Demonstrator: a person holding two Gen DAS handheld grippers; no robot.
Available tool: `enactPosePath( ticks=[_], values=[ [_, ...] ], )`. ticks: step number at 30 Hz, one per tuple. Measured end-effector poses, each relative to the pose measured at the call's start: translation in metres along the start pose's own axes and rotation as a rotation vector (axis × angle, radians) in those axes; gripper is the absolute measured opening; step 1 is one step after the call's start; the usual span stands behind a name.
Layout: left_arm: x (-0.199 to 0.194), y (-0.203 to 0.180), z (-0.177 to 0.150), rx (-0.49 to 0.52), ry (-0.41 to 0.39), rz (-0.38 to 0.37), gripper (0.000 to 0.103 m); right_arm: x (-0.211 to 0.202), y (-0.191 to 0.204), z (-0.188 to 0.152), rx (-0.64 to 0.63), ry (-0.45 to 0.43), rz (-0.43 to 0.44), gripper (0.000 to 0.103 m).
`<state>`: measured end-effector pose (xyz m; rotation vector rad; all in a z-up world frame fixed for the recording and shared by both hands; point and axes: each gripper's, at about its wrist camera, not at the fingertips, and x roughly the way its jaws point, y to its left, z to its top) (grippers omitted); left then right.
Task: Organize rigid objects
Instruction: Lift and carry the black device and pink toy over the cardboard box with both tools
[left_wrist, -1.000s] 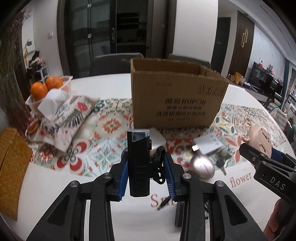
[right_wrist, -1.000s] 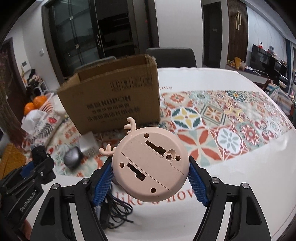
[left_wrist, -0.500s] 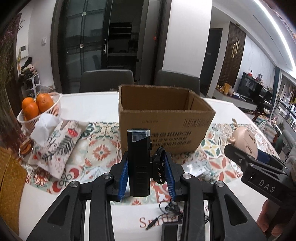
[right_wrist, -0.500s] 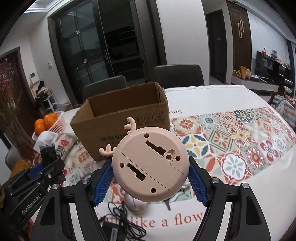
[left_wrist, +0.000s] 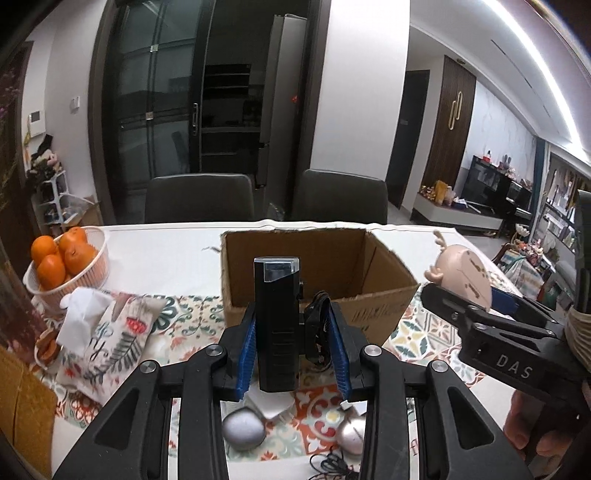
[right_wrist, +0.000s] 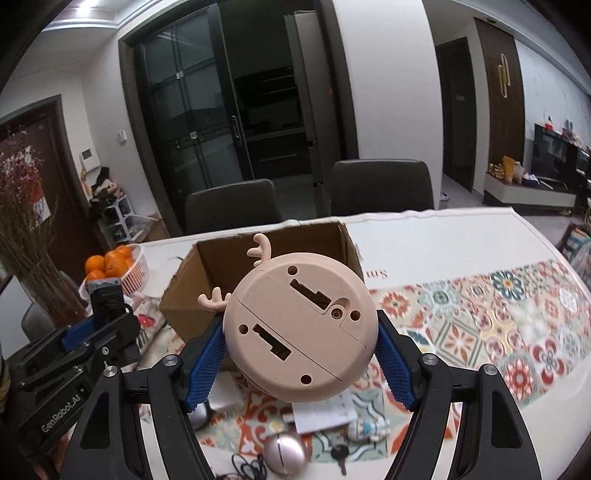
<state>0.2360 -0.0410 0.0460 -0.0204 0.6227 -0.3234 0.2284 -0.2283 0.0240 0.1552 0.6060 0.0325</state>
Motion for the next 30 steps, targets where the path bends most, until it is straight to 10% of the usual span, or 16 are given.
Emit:
enactPosePath(
  ticks=[30],
  values=[
    [0.115,0.009,0.074,0.037,0.288,-0.029,0.035,0.114,-0.008,0.07,-0.078,0.274,0.073,0.076]
  ],
)
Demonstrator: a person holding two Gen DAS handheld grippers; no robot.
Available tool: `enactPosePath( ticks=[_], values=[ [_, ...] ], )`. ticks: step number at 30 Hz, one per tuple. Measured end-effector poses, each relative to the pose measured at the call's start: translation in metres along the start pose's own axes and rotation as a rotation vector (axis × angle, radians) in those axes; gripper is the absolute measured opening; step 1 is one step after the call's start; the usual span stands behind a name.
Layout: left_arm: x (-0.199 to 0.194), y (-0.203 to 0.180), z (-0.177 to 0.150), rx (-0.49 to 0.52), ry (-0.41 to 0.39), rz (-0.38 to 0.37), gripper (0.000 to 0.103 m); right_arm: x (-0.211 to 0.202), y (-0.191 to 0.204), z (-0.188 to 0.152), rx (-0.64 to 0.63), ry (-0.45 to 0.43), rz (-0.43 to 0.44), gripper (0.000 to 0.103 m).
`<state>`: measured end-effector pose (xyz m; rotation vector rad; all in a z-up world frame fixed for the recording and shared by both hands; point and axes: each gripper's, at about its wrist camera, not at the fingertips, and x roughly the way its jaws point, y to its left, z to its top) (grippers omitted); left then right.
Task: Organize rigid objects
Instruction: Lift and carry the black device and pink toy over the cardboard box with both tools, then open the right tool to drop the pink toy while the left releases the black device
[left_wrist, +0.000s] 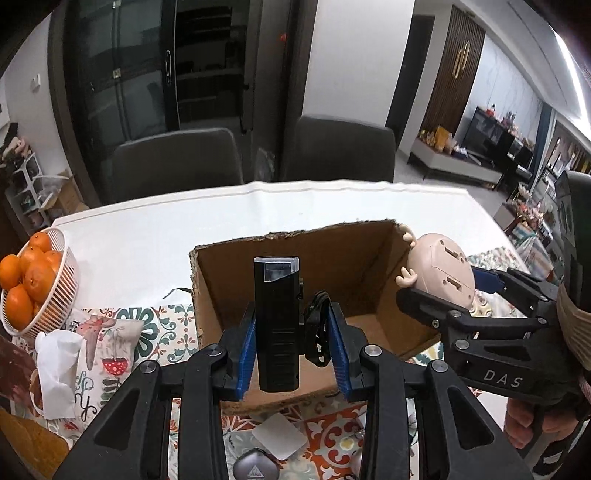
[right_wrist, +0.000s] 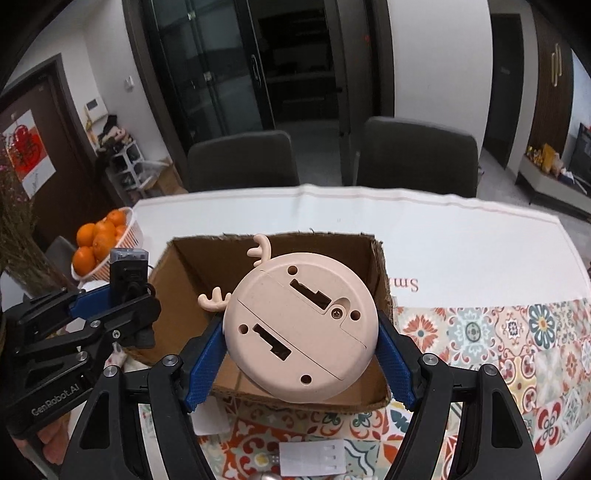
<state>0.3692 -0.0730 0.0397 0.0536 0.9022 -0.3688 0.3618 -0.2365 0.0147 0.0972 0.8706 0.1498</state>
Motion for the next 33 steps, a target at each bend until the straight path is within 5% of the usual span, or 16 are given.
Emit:
enactPosePath(
  ticks=[11,16,33],
  values=[
    [0.031,0.003,0.007,-0.019,0.128,-0.011,0.036,0.032,-0.001,0.005,-0.027,0.138,0.016,0.076],
    [0.039,0.007,0.005,-0.048,0.152,-0.027,0.043,0.04,0.001,0.006,-0.043,0.168,0.008,0.077],
    [-0.013,-0.004,-0.014,-0.024,0.011,0.008,0.059,-0.014,0.002,-0.008,-0.032,0.004,-0.059,0.078]
  ],
)
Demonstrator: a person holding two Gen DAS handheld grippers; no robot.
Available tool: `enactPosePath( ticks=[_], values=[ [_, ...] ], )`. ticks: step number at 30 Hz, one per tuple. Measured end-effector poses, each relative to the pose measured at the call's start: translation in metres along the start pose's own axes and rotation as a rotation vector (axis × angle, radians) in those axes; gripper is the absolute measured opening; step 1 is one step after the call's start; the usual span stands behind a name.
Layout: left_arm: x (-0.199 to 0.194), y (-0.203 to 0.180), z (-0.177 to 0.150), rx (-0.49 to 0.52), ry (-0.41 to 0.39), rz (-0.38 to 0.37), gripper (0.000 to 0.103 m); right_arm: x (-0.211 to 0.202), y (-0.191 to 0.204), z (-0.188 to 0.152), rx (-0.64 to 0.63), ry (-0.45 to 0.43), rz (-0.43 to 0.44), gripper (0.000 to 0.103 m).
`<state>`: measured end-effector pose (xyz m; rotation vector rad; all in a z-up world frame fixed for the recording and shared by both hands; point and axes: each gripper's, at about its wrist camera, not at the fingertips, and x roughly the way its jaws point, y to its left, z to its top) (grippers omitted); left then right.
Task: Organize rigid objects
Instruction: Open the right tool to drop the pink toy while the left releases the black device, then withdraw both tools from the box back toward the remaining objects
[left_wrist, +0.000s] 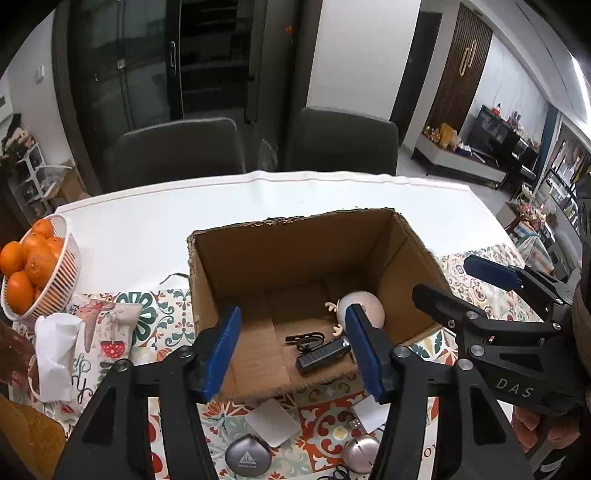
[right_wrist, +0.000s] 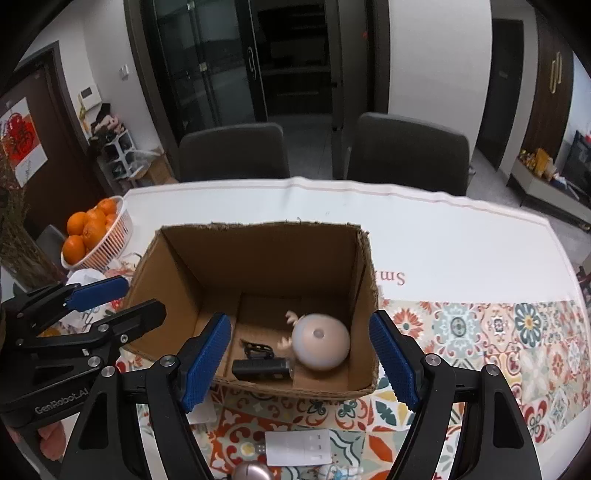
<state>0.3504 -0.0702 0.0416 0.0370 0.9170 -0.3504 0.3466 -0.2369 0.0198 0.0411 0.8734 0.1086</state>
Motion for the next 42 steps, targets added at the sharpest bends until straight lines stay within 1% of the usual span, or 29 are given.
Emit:
enactPosePath(
  ticks=[2,5,7,9,12,18,26,32,35,42],
  values=[
    [-0.008,0.0,-0.006,-0.001,-0.02,0.002,0.06,-0.009,0.002,-0.004,-0.003,-0.02,-0.008,0.078],
    [-0.022,0.0,-0.015,0.008,-0.054,0.02,0.064,-0.021,0.007,-0.009,-0.008,-0.046,-0.011,0.079],
    [-0.029,-0.001,-0.02,0.015,-0.073,0.024,0.064,-0.029,0.009,-0.013,-0.015,-0.068,-0.02,0.079],
    [-0.036,0.0,-0.025,0.021,-0.094,0.04,0.066,-0.034,0.012,-0.017,-0.022,-0.079,-0.025,0.079],
    [-0.047,0.001,-0.035,0.027,-0.119,0.055,0.068,-0.041,0.019,-0.024,-0.031,-0.091,-0.021,0.08],
    [-0.06,0.004,-0.058,0.032,-0.144,0.078,0.069,-0.05,0.03,-0.042,-0.033,-0.109,-0.022,0.08],
    [-0.069,0.008,-0.087,0.032,-0.157,0.089,0.072,-0.062,0.046,-0.073,-0.026,-0.139,-0.037,0.08],
    [-0.072,0.015,-0.111,0.025,-0.158,0.103,0.075,-0.069,0.057,-0.094,-0.031,-0.166,-0.068,0.08],
    [-0.072,0.017,-0.123,0.03,-0.154,0.113,0.076,-0.069,0.06,-0.103,-0.025,-0.163,-0.071,0.08],
    [-0.069,0.022,-0.142,0.04,-0.14,0.122,0.08,-0.061,0.065,-0.124,0.011,-0.128,-0.043,0.08]
  ],
)
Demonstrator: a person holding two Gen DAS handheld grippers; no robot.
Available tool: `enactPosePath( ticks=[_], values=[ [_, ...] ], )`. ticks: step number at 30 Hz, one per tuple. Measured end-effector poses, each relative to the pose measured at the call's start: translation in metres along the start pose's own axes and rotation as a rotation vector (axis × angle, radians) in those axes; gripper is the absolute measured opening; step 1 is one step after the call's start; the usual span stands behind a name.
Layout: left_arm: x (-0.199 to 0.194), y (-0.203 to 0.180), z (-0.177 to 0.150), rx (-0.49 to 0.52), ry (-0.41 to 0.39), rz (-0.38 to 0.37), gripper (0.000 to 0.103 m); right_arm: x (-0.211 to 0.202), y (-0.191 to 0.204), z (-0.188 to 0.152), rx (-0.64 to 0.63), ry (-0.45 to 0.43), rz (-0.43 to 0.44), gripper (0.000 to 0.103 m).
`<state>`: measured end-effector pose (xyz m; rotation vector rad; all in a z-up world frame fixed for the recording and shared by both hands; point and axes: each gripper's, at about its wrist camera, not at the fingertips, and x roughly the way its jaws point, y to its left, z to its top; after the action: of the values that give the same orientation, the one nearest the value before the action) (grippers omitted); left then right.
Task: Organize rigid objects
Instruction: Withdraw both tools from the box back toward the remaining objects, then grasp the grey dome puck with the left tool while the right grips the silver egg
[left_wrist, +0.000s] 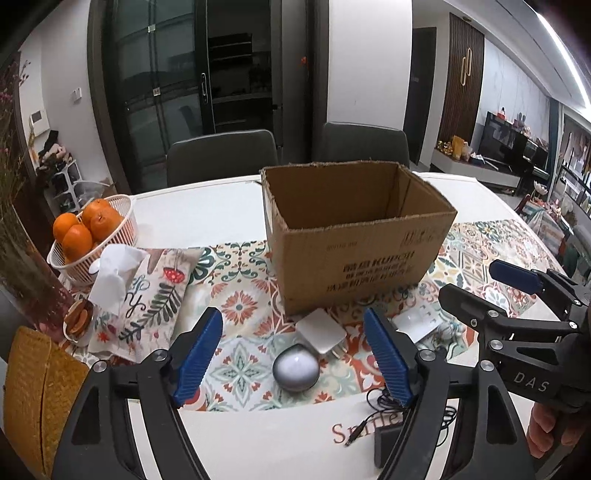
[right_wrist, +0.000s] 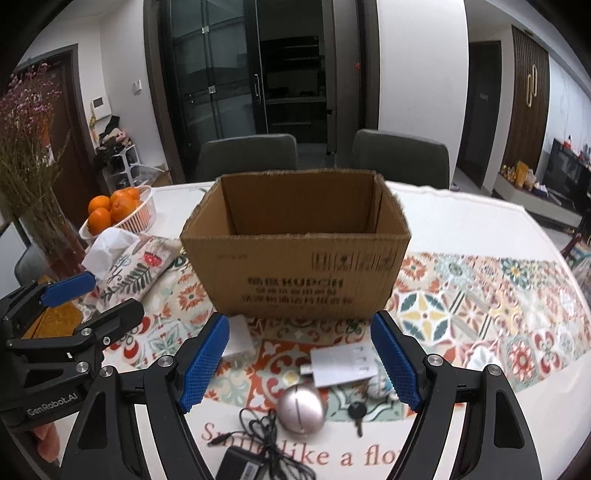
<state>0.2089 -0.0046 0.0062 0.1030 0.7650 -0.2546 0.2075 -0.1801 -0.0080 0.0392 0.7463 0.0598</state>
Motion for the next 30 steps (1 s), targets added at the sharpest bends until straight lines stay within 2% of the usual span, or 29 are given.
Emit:
enactPosePath(
  ticks=[14,30],
  values=[
    [0.023,0.005,-0.036,0.042,0.07,0.0,0.081,0.015,0.009,-0.035,0.015,0.029,-0.034,0.08],
    [0.07,0.007,-0.062,0.043,0.188,-0.056,0.081,0.052,0.005,-0.068,0.052,0.151,-0.049,0.08]
  ],
)
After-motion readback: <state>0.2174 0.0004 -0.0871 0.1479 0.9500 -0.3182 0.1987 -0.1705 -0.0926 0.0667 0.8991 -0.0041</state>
